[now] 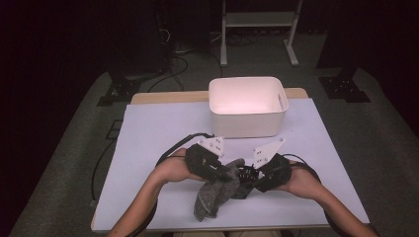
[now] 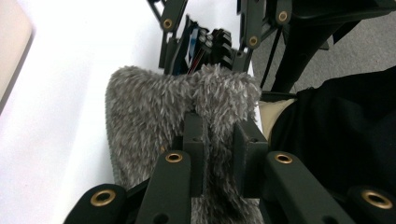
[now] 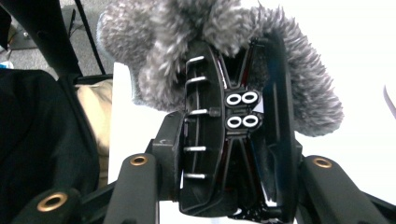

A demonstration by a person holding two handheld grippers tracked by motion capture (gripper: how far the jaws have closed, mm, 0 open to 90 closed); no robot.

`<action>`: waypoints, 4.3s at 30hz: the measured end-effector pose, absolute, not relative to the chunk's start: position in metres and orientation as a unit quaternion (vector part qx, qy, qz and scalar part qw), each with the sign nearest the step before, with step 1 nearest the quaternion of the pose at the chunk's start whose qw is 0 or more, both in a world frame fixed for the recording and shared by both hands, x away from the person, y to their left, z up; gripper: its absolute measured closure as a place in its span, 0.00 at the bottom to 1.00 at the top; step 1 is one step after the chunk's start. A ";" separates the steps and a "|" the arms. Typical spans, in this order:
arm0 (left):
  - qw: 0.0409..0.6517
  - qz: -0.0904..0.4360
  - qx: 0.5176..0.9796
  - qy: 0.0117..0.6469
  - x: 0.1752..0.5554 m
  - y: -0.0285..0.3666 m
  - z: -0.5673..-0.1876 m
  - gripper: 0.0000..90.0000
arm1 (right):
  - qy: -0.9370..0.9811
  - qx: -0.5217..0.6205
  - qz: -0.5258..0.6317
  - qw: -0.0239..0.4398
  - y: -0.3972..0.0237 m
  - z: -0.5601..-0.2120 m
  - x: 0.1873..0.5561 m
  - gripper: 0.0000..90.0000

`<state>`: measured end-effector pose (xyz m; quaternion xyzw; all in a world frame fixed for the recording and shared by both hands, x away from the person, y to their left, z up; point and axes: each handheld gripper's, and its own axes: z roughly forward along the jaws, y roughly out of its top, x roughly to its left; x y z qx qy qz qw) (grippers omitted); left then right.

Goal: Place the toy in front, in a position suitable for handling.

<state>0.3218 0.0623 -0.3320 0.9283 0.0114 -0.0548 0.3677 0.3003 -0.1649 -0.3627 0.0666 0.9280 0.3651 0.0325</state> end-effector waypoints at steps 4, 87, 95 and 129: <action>0.356 -0.054 0.933 0.023 0.325 0.065 -0.339 0.87 | 0.929 0.067 0.361 0.034 -0.174 -0.364 0.297 0.62; 0.292 -0.023 0.940 0.175 0.347 0.157 -0.390 0.71 | 0.921 0.135 0.365 0.019 -0.261 -0.432 0.281 0.52; 0.299 -0.018 0.937 0.182 0.341 0.167 -0.388 0.64 | 0.939 0.113 0.325 0.023 -0.234 -0.429 0.285 0.61; 0.289 -0.022 0.937 0.197 0.331 0.178 -0.410 0.84 | 0.933 0.106 0.344 0.004 -0.177 -0.420 0.360 0.62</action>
